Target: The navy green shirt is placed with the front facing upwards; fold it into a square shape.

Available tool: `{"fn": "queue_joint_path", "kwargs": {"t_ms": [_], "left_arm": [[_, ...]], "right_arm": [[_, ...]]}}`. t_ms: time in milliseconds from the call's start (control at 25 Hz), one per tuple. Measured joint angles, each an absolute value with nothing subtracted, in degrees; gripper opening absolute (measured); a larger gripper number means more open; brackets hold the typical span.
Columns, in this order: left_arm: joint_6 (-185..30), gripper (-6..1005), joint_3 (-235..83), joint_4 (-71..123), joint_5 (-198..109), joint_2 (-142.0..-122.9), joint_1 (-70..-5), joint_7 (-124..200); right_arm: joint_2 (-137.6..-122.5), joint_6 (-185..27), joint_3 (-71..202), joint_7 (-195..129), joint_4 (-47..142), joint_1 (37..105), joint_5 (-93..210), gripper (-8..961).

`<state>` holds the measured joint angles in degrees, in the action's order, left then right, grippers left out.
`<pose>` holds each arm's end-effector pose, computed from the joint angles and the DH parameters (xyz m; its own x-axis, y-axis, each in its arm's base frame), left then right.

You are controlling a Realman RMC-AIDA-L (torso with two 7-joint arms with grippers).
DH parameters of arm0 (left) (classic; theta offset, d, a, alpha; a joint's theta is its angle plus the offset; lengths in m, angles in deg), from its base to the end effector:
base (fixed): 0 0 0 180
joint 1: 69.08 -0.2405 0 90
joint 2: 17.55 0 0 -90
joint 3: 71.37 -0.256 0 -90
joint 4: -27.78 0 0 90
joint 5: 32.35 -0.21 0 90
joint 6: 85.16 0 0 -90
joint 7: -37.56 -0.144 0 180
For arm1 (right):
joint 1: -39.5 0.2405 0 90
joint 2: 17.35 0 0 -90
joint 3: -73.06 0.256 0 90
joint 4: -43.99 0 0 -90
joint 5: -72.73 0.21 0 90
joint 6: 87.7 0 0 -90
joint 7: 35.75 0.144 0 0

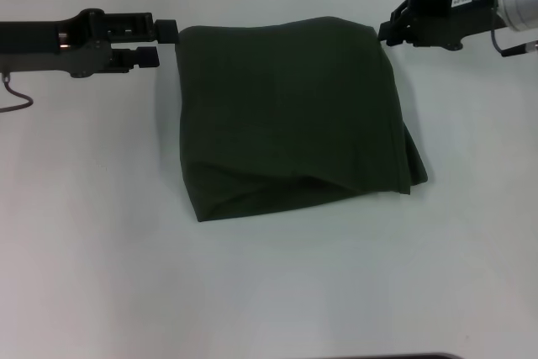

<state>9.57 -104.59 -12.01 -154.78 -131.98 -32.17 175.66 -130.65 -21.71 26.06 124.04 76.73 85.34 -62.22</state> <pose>-0.2467 0.3584 0.0424 0.1588 0.9143 0.3725 0.9240 -0.2706 0.2702 0.2536 0.4227 0.0095 0.0003 -0.9149 -0.4037 -0.9945 0.0419 -0.0956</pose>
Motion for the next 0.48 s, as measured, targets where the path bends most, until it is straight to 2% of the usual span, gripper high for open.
{"fn": "queue_joint_path", "kwargs": {"t_ms": [40,240,440,480], "left_arm": [[9.55,730,-104.60,-11.98,-154.78,-131.98,-32.17,175.66],[9.49,730,-104.60,-11.88,-154.79,-132.00,-32.14,175.63],[9.49,729,-104.60,-11.85,-154.78,-132.03,-32.06,175.63],[9.49,729,-104.60,-11.85,-154.79,-132.03,-32.07,175.63]], "right_arm": [[-130.52,-21.37,25.98,123.97,76.63,85.29,-62.30,21],[-130.98,-22.15,25.83,123.88,76.25,84.72,-62.37,167],[-131.69,-25.54,26.21,123.30,73.41,84.67,-61.77,406],[-131.89,-26.25,26.26,123.30,73.10,84.67,-61.45,411]]}}
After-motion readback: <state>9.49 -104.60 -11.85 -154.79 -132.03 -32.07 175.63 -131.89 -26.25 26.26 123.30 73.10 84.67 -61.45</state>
